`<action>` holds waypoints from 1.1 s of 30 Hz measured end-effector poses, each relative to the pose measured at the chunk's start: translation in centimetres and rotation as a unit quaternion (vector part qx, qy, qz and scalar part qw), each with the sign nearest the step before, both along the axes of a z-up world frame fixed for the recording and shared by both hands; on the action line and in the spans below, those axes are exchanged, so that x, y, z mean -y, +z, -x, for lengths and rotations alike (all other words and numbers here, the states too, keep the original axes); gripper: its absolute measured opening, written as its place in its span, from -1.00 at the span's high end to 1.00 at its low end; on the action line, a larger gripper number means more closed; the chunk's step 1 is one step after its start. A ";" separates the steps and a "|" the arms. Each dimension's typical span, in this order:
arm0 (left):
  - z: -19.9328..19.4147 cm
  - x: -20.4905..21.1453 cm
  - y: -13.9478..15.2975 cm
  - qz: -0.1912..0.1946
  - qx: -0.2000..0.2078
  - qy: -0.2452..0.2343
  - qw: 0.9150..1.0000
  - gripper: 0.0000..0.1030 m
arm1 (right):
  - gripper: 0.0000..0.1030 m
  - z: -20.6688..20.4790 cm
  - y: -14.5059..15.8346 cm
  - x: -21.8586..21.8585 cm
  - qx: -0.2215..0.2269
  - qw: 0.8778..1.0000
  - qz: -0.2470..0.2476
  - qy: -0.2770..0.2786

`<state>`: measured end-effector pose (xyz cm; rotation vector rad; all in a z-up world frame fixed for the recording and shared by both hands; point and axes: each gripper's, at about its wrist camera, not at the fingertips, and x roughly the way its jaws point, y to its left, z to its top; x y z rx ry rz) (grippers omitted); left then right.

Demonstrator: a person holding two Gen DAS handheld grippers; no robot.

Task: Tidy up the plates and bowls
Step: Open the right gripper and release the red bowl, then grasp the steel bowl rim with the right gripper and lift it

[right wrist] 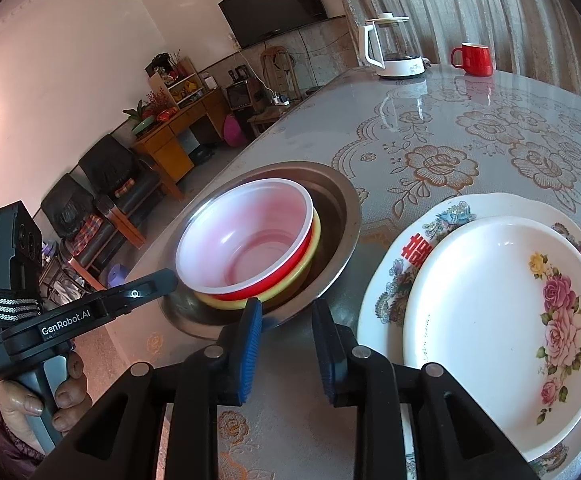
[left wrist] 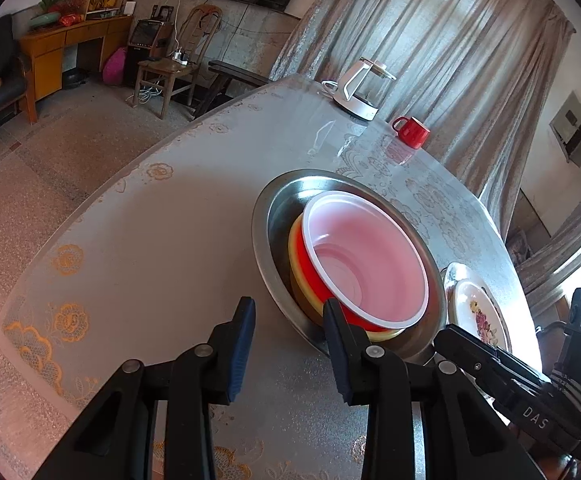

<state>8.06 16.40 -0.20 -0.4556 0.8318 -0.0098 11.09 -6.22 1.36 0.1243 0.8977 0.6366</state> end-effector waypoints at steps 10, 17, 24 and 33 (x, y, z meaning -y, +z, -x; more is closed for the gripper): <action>-0.4 -0.5 -0.2 -0.014 -0.001 0.009 1.000 0.28 | 0.52 -0.3 -0.1 -0.3 -0.008 1.000 -0.004 0.015; -0.8 -0.5 -0.2 -0.023 -0.003 0.010 1.000 0.29 | 0.52 -0.9 0.1 0.9 -0.006 1.000 0.005 -0.013; -1.6 -1.1 -0.6 -0.021 -0.002 0.014 1.000 0.28 | 0.50 -3.1 1.2 1.5 0.007 0.999 0.015 -0.045; -2.9 -1.6 -1.0 -0.013 -0.008 0.010 1.000 0.33 | 0.50 -5.9 0.9 -0.1 -0.002 0.998 0.044 -0.037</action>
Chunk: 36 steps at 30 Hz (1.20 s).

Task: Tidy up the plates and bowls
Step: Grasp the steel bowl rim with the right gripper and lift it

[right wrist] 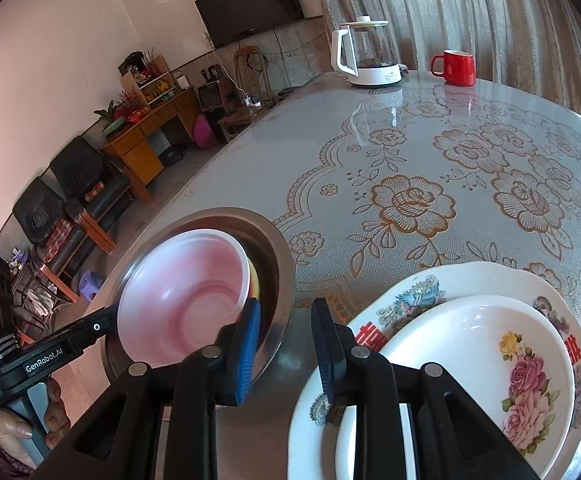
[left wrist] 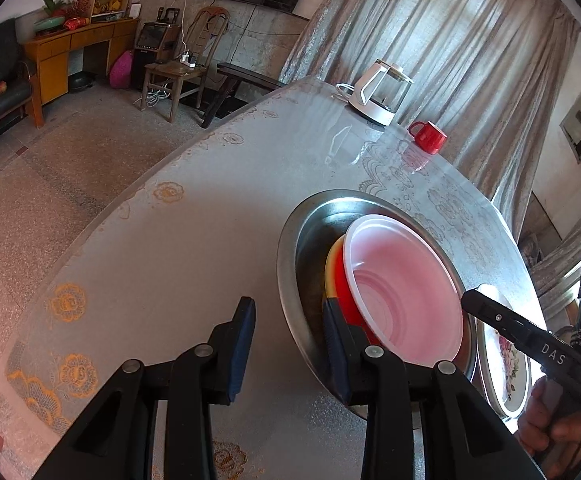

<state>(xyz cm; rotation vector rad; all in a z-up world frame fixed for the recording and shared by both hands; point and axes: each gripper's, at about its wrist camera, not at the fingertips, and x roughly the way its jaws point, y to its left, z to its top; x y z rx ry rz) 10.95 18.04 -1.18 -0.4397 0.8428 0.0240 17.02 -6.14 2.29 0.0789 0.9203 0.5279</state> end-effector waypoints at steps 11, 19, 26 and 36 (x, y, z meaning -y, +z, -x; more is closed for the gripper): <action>-0.9 0.7 -0.1 -0.010 -0.002 -0.032 0.999 0.49 | 0.60 -1.0 -1.2 -1.8 -0.001 0.999 0.032 0.027; -0.5 0.4 -0.2 0.002 0.007 -0.039 0.999 0.60 | 0.59 -1.0 -1.6 -2.3 -0.007 0.999 0.046 0.028; 0.1 0.2 -0.1 0.012 0.018 -0.046 0.999 0.61 | 0.69 -0.9 -1.6 -2.5 0.000 0.999 0.038 0.034; 1.6 0.4 -0.3 0.011 0.027 -0.056 0.998 0.61 | 0.72 -0.3 -1.4 -2.6 0.006 0.999 0.037 0.033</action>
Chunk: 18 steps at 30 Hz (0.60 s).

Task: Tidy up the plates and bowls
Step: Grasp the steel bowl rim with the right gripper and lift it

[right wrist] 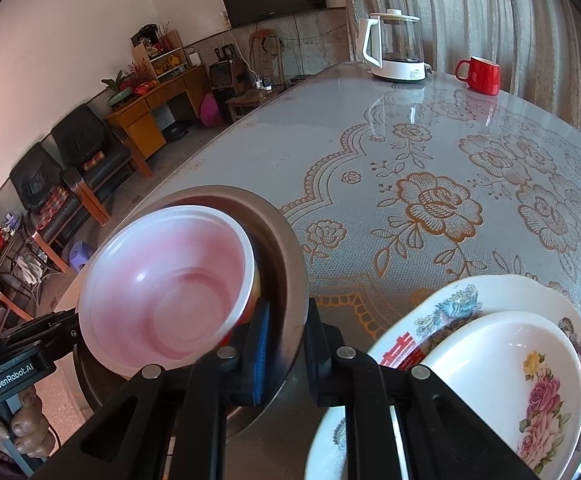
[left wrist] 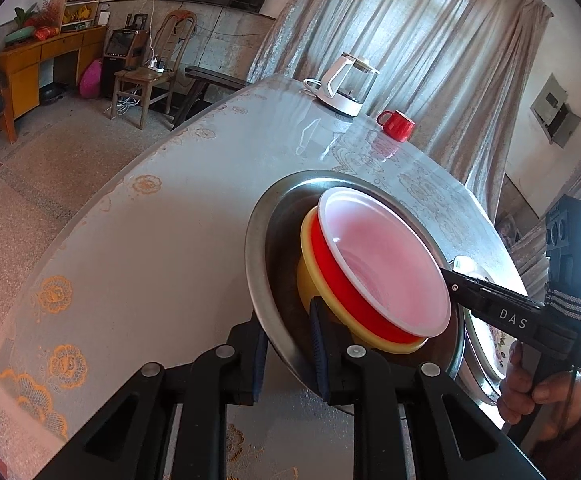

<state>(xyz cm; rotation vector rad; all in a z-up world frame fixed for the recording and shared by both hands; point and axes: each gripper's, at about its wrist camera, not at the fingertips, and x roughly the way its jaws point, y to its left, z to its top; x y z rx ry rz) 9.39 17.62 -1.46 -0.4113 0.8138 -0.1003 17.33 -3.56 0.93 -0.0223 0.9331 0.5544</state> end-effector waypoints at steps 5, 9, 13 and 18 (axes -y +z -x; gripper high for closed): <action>0.8 0.0 0.2 0.019 0.009 -0.009 1.000 0.60 | 0.74 0.8 0.1 0.7 -0.001 1.000 -0.019 -0.004; 1.6 0.7 0.9 0.003 0.029 -0.017 0.999 0.60 | 0.74 1.5 0.5 1.3 0.003 0.999 -0.034 -0.008; 2.1 1.2 1.6 -0.001 0.043 -0.024 0.999 0.60 | 0.74 2.1 1.1 1.9 0.010 0.999 -0.045 -0.012; 2.5 2.3 2.7 -0.001 0.056 -0.039 0.998 0.60 | 0.74 3.0 2.2 3.3 0.021 0.998 -0.061 -0.024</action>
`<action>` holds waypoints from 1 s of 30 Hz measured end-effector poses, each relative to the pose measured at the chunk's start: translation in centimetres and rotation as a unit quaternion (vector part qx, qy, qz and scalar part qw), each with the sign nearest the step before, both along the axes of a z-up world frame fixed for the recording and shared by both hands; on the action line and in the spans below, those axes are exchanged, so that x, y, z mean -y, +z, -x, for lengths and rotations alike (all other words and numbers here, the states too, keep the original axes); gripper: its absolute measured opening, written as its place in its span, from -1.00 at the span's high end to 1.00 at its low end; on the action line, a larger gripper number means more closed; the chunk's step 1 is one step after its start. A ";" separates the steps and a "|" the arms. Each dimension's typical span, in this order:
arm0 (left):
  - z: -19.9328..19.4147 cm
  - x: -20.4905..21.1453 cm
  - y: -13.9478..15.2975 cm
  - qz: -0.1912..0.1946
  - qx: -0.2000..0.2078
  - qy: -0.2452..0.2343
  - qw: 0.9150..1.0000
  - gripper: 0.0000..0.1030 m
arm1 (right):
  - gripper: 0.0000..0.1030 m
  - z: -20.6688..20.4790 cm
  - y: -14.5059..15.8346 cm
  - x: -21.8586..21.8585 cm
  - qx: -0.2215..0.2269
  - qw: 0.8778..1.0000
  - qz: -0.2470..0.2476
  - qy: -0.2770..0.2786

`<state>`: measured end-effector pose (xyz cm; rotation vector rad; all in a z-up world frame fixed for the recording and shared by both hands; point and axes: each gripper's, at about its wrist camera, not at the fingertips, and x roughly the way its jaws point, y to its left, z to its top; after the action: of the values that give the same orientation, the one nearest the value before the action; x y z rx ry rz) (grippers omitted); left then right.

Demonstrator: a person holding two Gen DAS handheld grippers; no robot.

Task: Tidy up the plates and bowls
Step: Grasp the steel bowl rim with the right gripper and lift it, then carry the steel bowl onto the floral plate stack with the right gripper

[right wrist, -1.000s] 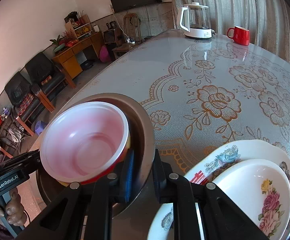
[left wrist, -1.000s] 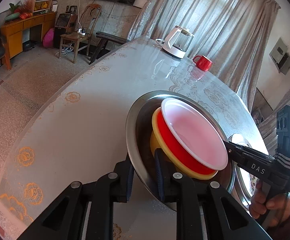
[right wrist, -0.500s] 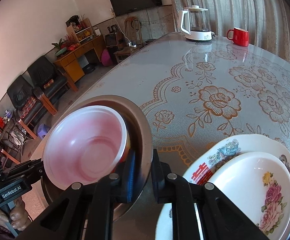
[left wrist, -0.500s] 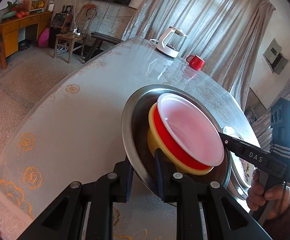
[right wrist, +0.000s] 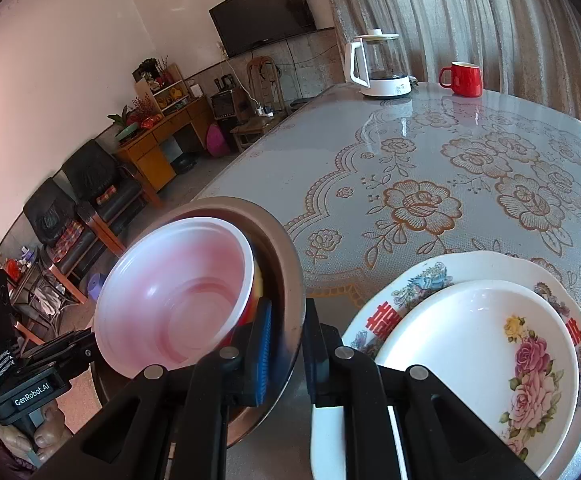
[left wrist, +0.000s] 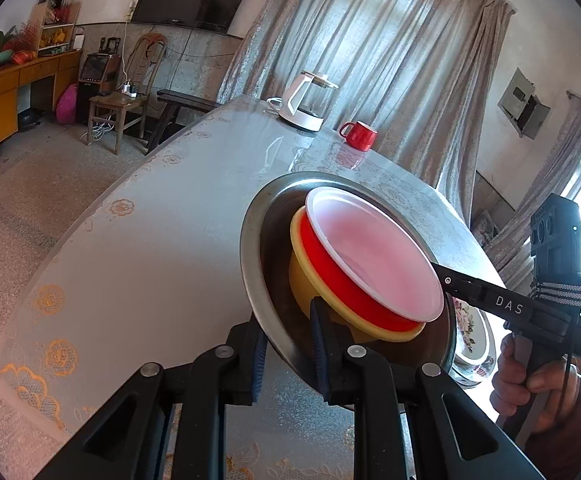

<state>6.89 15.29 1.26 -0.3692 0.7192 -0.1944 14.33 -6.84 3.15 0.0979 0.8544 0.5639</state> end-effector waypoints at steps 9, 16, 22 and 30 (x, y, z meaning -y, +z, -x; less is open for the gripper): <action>-0.5 4.0 2.1 -0.007 0.020 -0.047 0.999 0.59 | 0.74 1.5 2.1 4.3 0.026 0.999 -0.016 -0.044; -2.0 7.7 2.9 -0.002 0.017 -0.091 0.996 0.58 | 0.74 2.3 3.3 8.4 0.038 0.995 -0.020 -0.090; -3.1 10.9 3.3 -0.006 0.014 -0.128 0.992 0.57 | 0.74 3.0 3.6 11.8 0.042 0.991 -0.016 -0.130; -4.6 13.5 2.2 0.016 -0.020 -0.159 0.987 0.56 | 0.74 3.3 3.3 15.1 0.034 0.984 -0.015 -0.175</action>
<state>11.51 1.78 3.47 -0.2878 0.8132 -0.5016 11.02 -21.96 6.40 0.2499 0.7406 0.2477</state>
